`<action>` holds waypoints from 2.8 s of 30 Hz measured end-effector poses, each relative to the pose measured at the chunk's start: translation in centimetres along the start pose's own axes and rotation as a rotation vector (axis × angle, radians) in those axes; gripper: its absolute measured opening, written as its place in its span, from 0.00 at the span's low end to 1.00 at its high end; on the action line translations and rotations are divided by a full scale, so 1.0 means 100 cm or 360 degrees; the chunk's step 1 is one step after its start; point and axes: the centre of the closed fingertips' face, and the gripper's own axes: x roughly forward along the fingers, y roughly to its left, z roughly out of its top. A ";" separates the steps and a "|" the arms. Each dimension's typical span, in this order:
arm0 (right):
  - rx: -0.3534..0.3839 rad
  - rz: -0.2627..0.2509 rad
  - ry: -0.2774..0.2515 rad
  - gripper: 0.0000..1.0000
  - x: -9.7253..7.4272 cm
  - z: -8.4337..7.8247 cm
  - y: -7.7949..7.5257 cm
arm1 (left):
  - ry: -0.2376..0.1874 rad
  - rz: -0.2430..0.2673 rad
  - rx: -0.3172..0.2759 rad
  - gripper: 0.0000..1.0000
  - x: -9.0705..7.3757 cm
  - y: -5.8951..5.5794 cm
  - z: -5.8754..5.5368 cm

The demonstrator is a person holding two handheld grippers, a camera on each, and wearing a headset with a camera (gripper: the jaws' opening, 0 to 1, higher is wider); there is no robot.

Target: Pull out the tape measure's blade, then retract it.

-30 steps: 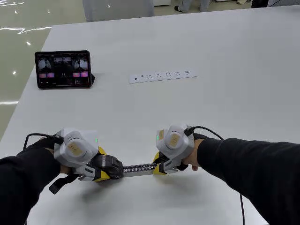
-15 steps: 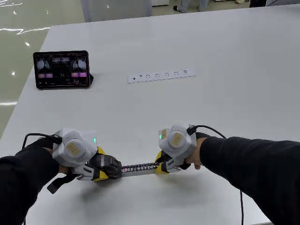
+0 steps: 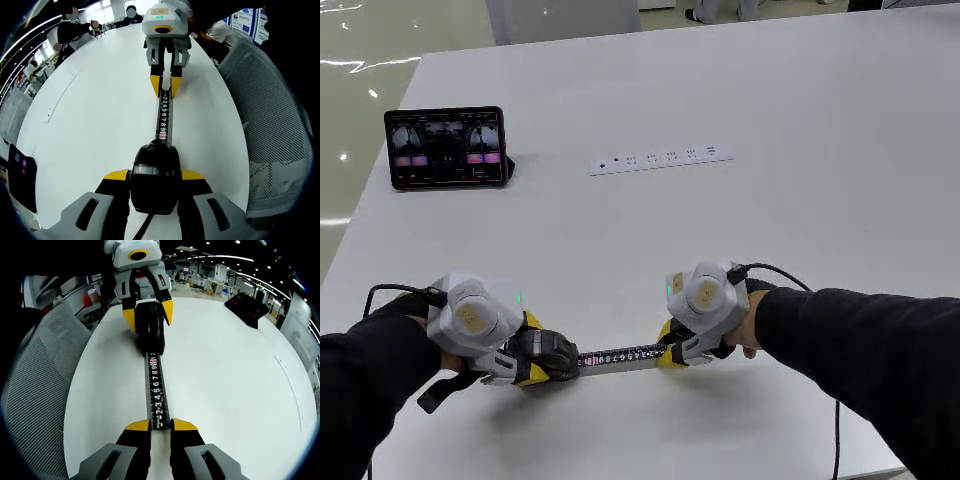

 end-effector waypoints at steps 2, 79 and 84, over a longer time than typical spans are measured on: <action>0.0007 0.0000 0.0001 0.10 -0.001 -0.002 0.000 | 0.0005 -0.0002 0.0001 0.32 0.000 0.000 0.000; 0.0069 -0.0024 0.0013 0.10 -0.041 -0.054 -0.010 | 0.0018 0.0014 0.0014 0.32 0.006 0.000 0.002; 0.0079 -0.0027 0.0013 0.10 -0.044 -0.058 -0.010 | 0.0017 0.0013 0.0011 0.32 0.007 0.001 0.002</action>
